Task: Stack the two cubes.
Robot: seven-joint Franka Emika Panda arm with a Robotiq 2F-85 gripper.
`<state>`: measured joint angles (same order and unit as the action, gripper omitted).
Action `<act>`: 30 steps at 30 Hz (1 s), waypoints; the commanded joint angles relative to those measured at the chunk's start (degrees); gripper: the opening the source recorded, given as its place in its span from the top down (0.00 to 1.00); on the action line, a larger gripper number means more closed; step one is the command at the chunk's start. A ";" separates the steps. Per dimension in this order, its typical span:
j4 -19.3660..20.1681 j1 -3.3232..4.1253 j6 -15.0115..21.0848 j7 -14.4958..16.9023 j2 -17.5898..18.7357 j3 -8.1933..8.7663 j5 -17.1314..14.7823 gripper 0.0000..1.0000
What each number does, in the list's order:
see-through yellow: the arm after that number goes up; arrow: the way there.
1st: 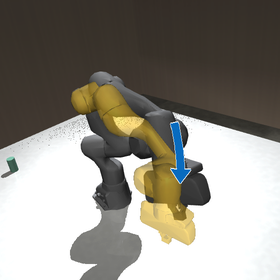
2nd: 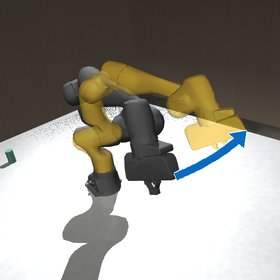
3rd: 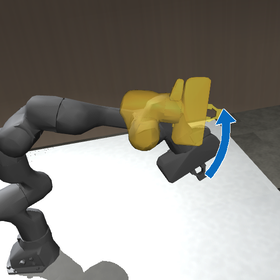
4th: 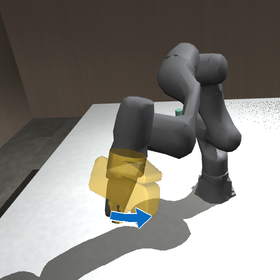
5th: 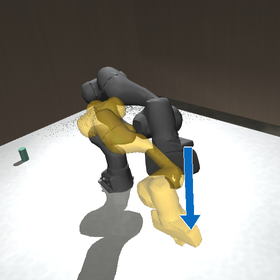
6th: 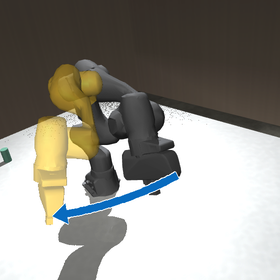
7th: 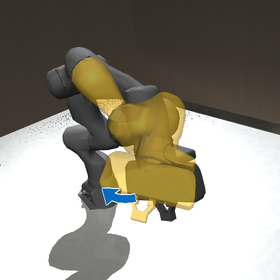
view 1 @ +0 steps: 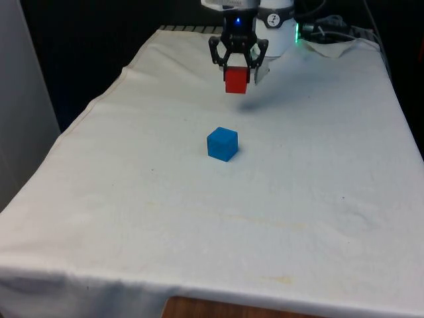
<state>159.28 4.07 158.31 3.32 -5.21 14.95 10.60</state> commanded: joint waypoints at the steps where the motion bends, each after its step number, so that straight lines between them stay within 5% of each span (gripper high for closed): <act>1: -0.17 0.11 -0.74 -0.23 -0.34 -0.06 -0.29 1.00; 13: -2.58 0.11 -3.44 -1.26 -2.58 -0.17 -0.40 1.00; 14: -3.38 0.57 -4.58 -1.15 -2.69 -0.23 -1.43 1.00; 30: -13.81 1.26 -7.62 0.11 3.27 -1.43 -5.16 1.00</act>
<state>146.33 5.04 151.32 2.69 -2.52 13.64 6.76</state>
